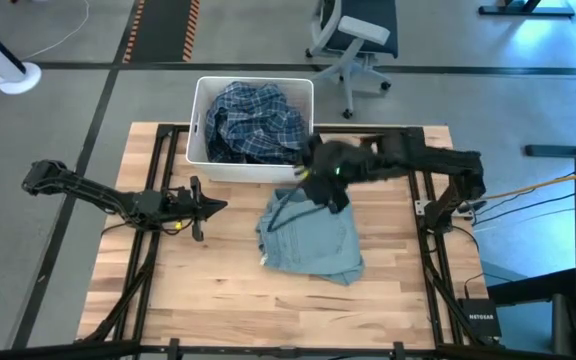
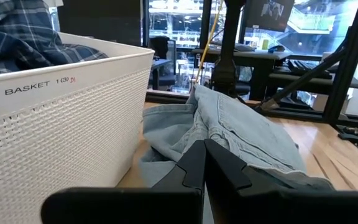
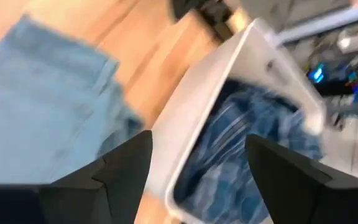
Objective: Sort clothes
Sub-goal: Put the blue pants into the white bin
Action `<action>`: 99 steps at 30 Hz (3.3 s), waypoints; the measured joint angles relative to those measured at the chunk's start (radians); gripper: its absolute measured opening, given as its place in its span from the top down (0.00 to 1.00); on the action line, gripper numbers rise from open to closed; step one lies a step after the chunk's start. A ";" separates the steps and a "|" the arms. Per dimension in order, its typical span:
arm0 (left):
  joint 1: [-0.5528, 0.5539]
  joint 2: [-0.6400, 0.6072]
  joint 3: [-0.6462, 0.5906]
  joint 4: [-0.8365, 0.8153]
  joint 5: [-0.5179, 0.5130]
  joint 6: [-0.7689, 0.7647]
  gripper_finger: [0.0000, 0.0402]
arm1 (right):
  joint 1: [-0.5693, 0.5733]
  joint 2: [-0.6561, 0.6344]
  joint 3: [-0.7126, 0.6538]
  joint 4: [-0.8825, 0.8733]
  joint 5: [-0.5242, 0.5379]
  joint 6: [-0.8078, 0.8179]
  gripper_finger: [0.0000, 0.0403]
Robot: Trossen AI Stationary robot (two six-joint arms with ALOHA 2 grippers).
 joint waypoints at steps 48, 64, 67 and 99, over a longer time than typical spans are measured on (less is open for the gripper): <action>0.000 0.000 0.000 0.008 -0.013 -0.075 1.00 | 0.534 -0.743 -1.662 0.634 0.681 0.752 0.32; 0.000 0.000 0.000 -0.044 -0.013 -0.126 1.00 | 0.532 -0.728 -1.663 0.642 0.436 0.938 0.32; 0.000 0.000 0.000 -0.069 -0.012 -0.128 1.00 | 0.532 -0.702 -1.664 0.650 0.420 0.938 0.32; -0.001 0.002 0.000 -0.212 0.012 -0.262 1.00 | 0.532 -0.673 -1.721 0.729 0.493 0.984 0.32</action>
